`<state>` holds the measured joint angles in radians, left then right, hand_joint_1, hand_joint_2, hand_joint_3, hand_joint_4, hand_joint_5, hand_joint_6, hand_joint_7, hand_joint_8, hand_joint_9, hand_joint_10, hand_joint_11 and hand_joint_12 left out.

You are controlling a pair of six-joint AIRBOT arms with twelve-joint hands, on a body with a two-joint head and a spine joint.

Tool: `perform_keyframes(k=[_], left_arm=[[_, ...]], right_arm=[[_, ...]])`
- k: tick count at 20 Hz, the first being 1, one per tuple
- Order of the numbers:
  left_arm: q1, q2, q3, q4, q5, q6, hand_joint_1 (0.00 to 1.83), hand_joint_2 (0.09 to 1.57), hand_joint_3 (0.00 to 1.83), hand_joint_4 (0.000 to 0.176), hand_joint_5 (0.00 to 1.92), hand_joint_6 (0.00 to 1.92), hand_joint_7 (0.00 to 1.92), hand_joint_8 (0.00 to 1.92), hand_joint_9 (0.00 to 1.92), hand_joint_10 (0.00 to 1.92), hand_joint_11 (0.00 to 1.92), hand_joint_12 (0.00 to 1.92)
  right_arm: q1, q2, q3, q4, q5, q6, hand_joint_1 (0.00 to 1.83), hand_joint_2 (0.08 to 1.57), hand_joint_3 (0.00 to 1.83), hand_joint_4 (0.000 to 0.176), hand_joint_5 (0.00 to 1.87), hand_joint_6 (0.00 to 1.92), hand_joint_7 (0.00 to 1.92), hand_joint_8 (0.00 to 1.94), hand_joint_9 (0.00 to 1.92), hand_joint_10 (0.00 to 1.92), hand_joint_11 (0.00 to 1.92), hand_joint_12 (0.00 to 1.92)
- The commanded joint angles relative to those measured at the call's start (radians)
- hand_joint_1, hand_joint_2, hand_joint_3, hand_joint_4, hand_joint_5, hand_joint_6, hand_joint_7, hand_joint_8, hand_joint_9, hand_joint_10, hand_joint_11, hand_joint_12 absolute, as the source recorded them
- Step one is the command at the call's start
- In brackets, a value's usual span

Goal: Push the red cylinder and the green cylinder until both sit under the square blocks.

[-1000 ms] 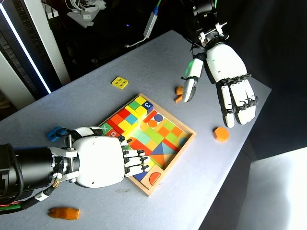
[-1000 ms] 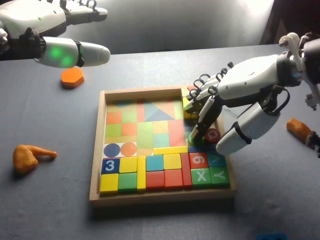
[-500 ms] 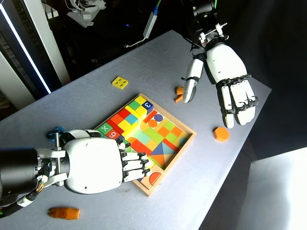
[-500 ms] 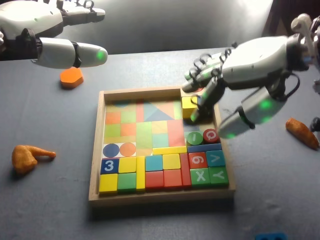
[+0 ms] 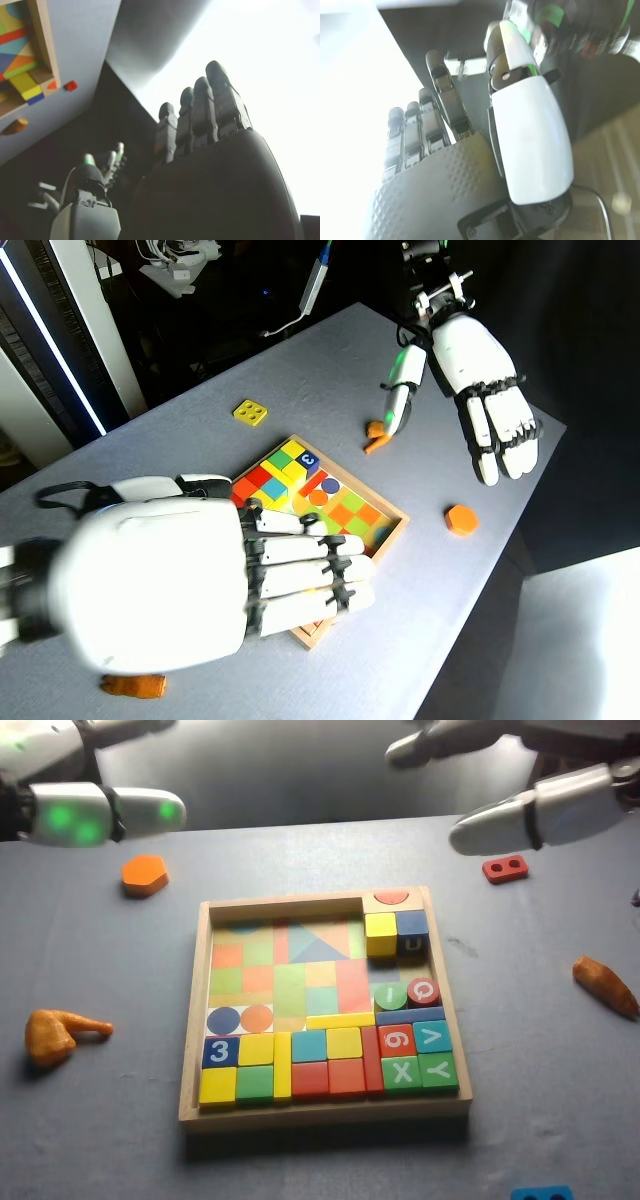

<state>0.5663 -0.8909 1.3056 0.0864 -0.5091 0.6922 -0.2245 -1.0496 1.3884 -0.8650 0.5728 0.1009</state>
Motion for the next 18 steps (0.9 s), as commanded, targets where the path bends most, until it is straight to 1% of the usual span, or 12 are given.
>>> perform_keyframes(k=[1,2,3,4,6,7,8,9,11,13,15,18], left_arm=[[0.005,0.016,-0.013,-0.040,-0.190,0.014,0.05,1.17,0.00,0.114,0.06,0.01,0.04,0.01,0.00,0.00,0.03,0.02],[0.030,0.040,-0.041,-0.068,-0.254,0.022,0.03,1.17,0.00,0.146,0.03,0.00,0.03,0.01,0.00,0.00,0.02,0.01],[0.058,0.061,-0.064,-0.095,-0.317,0.022,0.03,1.17,0.00,0.159,0.03,0.00,0.04,0.01,0.00,0.00,0.03,0.01],[0.076,0.075,-0.078,-0.108,-0.358,0.022,0.04,1.12,0.00,0.173,0.06,0.00,0.03,0.00,0.00,0.00,0.06,0.04],[0.129,0.106,-0.117,-0.146,-0.465,0.016,0.07,1.14,0.01,0.138,0.07,0.00,0.02,0.00,0.00,0.00,0.09,0.06],[0.160,0.122,-0.136,-0.167,-0.522,0.012,0.04,1.18,0.00,0.128,0.04,0.00,0.04,0.00,0.00,0.00,0.04,0.06],[0.191,0.136,-0.153,-0.188,-0.576,0.008,0.05,1.18,0.01,0.146,0.04,0.00,0.07,0.00,0.02,0.00,0.01,0.16],[0.237,0.157,-0.174,-0.218,-0.650,0.001,0.06,1.16,0.00,0.170,0.05,0.00,0.06,0.00,0.03,0.00,0.00,0.25],[0.324,0.187,-0.207,-0.269,-0.773,-0.019,0.01,1.23,0.01,0.139,0.06,0.00,0.05,0.00,0.07,0.01,0.00,0.39],[0.414,0.208,-0.237,-0.325,-0.906,-0.043,0.05,1.24,0.01,0.154,0.06,0.00,0.06,0.00,0.11,0.02,0.00,0.40],[0.477,0.221,-0.258,-0.358,-1.004,-0.060,0.18,1.23,0.00,0.132,0.03,0.00,0.07,0.00,0.12,0.01,0.00,0.28],[0.553,0.240,-0.295,-0.387,-1.136,-0.065,0.31,1.22,0.00,0.142,0.05,0.00,0.12,0.00,0.12,0.00,0.00,0.29]], right_arm=[[-0.011,0.015,-0.003,0.121,0.114,-0.042,0.39,1.16,0.01,0.016,0.26,0.00,0.06,0.00,0.02,0.00,0.00,0.25],[-0.051,0.031,-0.007,0.248,0.177,-0.102,0.33,1.16,0.00,0.047,0.16,0.00,0.01,0.00,0.00,0.00,0.00,0.14],[-0.090,0.045,-0.014,0.358,0.245,-0.144,0.42,1.16,0.00,0.079,0.15,0.00,0.02,0.00,0.00,0.00,0.00,0.26],[-0.121,0.056,-0.021,0.422,0.290,-0.171,0.44,1.18,0.00,0.065,0.17,0.00,0.04,0.00,0.00,0.00,0.00,0.08],[-0.199,0.091,-0.049,0.565,0.400,-0.227,0.50,1.18,0.00,0.063,0.13,0.00,0.03,0.01,0.00,0.00,0.00,0.01],[-0.240,0.107,-0.063,0.633,0.455,-0.247,0.48,1.17,0.00,0.139,0.12,0.00,0.04,0.01,0.00,0.00,0.00,0.00],[-0.280,0.118,-0.073,0.684,0.508,-0.259,0.37,1.14,0.00,0.164,0.05,0.00,0.01,0.00,0.00,0.00,0.00,0.00],[-0.331,0.126,-0.081,0.748,0.576,-0.267,0.39,1.15,0.00,0.130,0.03,0.00,0.00,0.00,0.00,0.00,0.00,0.00],[-0.398,0.137,-0.096,0.835,0.669,-0.280,0.33,1.16,0.00,0.097,0.00,0.00,0.00,0.00,0.00,0.00,0.01,0.00],[-0.450,0.152,-0.116,0.898,0.741,-0.294,0.39,1.10,0.00,0.097,0.00,0.00,0.00,0.00,0.00,0.00,0.04,0.02],[-0.477,0.165,-0.132,0.927,0.793,-0.302,0.34,1.16,0.00,0.088,0.00,0.00,0.00,0.00,0.00,0.00,0.05,0.03],[-0.500,0.202,-0.171,0.947,0.863,-0.335,0.14,1.20,0.00,0.097,0.00,0.00,0.00,0.00,0.01,0.00,0.00,0.43]])
